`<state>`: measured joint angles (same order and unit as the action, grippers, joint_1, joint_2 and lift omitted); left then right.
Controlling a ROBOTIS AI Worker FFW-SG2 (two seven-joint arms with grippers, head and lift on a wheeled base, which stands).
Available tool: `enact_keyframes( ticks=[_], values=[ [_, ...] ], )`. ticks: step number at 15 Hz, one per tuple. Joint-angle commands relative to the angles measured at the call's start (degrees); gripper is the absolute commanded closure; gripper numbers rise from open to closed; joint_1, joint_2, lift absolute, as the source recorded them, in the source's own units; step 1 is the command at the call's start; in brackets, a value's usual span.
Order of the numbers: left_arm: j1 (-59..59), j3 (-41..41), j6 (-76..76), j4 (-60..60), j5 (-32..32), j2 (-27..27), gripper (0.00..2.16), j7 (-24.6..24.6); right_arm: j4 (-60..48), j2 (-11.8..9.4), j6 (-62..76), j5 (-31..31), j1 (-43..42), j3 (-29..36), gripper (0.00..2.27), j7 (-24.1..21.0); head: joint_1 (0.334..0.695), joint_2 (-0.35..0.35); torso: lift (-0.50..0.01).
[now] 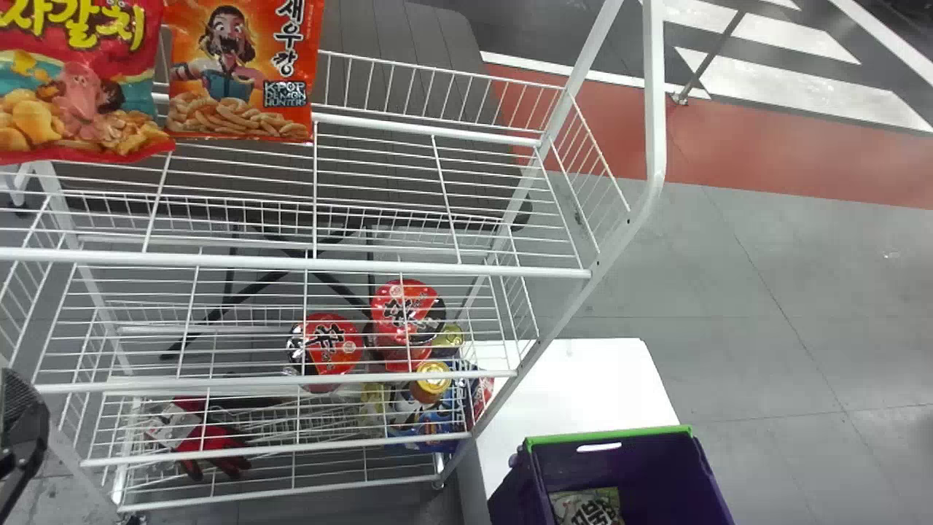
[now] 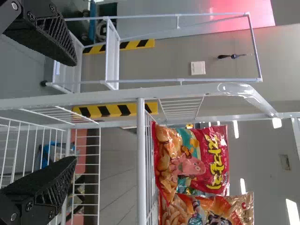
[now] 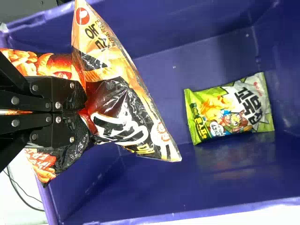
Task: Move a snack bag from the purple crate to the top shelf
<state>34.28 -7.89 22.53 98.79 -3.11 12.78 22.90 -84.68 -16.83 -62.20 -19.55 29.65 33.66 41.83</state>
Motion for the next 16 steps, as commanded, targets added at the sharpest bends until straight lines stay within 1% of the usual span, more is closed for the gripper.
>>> enact_keyframes(
  ticks=[1, 12, 13, 16],
  values=[
    [0.0, 0.2, 0.0, 0.0, -0.2, 0.0, 0.1, 0.0, -0.2, 0.0, -0.2, 0.0, -0.1, 0.0, 2.02, 0.0, 0.695, -0.35, -0.091],
    [-0.4, 0.3, -0.3, -0.3, -0.6, 0.0, 0.1, -0.4, -0.2, 0.7, 0.0, 0.0, -1.0, -0.9, 2.02, 0.2, 0.695, -0.35, -0.048],
    [-0.4, 0.3, -0.3, -0.3, -0.6, 0.0, 0.1, -0.4, -0.2, 0.7, 0.2, 0.3, -1.0, -0.8, 2.02, 1.1, 0.695, -0.35, -0.044],
    [-0.3, 0.3, -0.3, -0.2, -0.5, 0.0, 0.1, -0.4, -0.2, 0.7, 0.9, 1.0, -1.0, -0.5, 2.02, 1.5, 0.695, -0.35, -0.032]
  ],
)
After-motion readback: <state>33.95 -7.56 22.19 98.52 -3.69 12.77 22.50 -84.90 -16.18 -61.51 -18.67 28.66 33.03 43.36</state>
